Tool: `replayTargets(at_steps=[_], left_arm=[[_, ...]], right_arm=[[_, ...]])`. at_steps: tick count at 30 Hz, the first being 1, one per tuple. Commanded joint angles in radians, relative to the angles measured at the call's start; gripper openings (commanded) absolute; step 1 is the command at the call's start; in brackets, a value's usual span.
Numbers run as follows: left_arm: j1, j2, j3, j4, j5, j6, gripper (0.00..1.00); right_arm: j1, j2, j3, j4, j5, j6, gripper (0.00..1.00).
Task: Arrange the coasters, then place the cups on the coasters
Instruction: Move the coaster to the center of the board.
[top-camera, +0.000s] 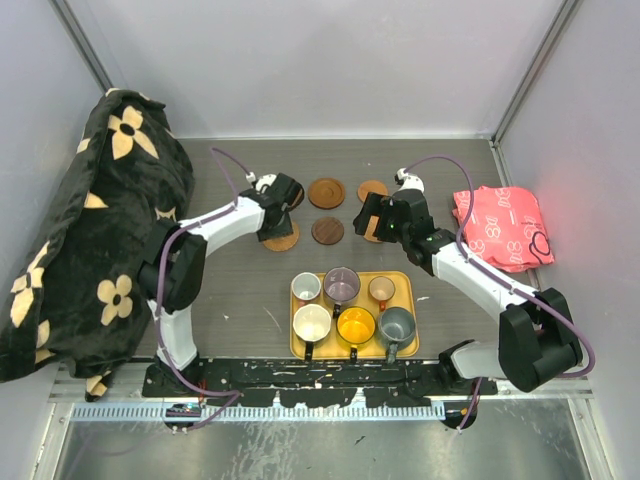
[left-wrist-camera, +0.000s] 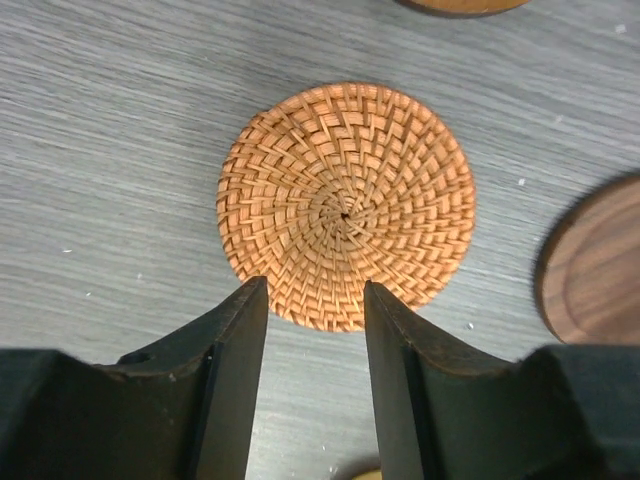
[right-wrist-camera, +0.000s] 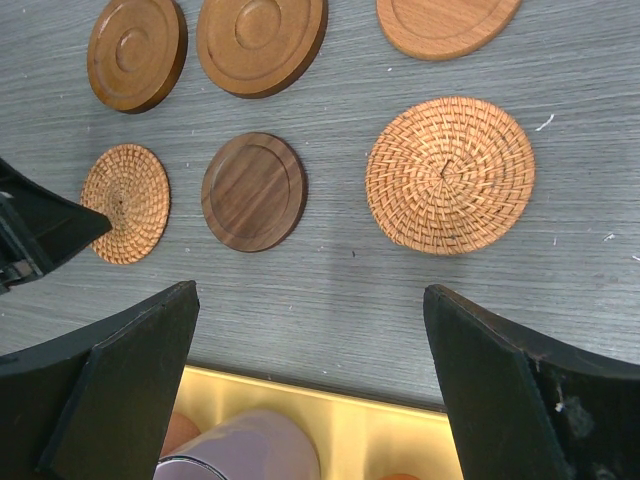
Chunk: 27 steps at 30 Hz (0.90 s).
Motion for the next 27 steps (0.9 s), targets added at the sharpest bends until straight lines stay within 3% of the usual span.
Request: replayTargets(at_steps=[1, 9, 13, 19, 27], left_arm=[[-0.01, -0.137, 0.04, 0.001, -0.037, 0.032, 0.46], [-0.017, -0.276, 0.002, 0.021, -0.061, 0.06, 0.54], [-0.015, -0.359, -0.067, 0.063, -0.081, 0.064, 0.65], [-0.014, -0.462, -0.162, 0.157, -0.102, 0.088, 0.72], [-0.015, -0.481, -0.182, 0.221, -0.076, 0.15, 0.83]], right_arm=[[-0.004, -0.022, 0.0, 0.054, 0.004, 0.001, 0.99], [-0.004, -0.031, -0.001, 0.054, 0.008, -0.004, 0.99], [-0.004, -0.035, 0.004, 0.049, 0.007, -0.009, 0.99], [-0.004, -0.041, 0.001, 0.047, 0.011, -0.013, 0.99], [-0.003, -0.062, 0.006, 0.039, 0.033, -0.027, 1.0]])
